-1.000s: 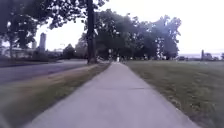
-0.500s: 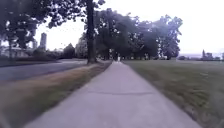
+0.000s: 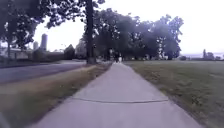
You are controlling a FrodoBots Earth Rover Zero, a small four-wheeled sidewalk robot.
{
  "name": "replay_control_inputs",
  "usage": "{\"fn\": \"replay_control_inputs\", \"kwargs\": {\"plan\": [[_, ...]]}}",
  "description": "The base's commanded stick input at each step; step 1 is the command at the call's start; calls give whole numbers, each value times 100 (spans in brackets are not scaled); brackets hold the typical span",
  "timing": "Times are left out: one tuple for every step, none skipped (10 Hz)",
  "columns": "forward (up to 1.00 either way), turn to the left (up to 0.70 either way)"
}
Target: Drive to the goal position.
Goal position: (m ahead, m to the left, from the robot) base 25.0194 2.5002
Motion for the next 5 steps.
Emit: {"fn": "replay_control_inputs", "kwargs": {"plan": [[70, 0], [70, 0], [70, 0], [70, -1], [70, -14]]}}
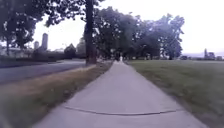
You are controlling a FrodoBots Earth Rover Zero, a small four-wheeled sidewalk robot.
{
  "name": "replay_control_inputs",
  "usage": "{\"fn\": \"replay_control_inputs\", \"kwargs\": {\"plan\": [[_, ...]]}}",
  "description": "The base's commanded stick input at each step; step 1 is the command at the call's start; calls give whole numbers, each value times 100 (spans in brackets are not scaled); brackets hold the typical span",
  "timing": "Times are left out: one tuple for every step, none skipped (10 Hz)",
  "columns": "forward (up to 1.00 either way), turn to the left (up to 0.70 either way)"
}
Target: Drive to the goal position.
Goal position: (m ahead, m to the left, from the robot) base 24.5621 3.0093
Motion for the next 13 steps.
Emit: {"fn": "replay_control_inputs", "kwargs": {"plan": [[70, -14], [70, -14], [70, -14], [70, -14], [70, -14], [70, -14], [70, -14], [70, -14], [70, -14], [70, -14], [70, -13], [70, 0], [70, 0]]}}
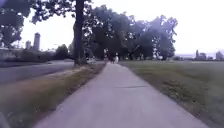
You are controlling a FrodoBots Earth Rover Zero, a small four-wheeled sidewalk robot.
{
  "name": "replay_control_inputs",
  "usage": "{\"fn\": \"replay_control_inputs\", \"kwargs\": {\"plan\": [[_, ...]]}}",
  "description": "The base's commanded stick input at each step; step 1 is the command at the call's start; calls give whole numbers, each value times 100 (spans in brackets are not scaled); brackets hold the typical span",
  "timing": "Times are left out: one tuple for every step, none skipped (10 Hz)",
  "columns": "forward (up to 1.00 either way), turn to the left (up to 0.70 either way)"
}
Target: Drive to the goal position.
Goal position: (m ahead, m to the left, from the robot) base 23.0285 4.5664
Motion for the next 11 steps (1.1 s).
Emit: {"fn": "replay_control_inputs", "kwargs": {"plan": [[70, 0], [70, 0], [70, 0], [70, 0], [70, 0], [70, 0], [70, 0], [70, 0], [70, 0], [70, 0], [70, 0]]}}
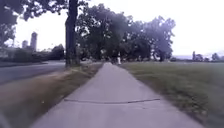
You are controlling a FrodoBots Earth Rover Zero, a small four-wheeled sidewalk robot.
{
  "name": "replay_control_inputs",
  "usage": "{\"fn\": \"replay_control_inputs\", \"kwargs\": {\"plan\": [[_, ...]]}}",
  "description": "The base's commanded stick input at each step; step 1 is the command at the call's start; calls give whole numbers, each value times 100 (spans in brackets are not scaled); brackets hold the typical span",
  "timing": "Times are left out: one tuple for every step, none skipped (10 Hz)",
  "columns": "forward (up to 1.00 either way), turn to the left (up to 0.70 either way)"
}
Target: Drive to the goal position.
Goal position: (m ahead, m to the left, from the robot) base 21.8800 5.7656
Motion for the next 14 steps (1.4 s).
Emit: {"fn": "replay_control_inputs", "kwargs": {"plan": [[70, 0], [70, 0], [70, 0], [70, 0], [70, 0], [70, 0], [70, 0], [70, 0], [70, 0], [70, 0], [70, 0], [70, 0], [70, 0], [70, 0]]}}
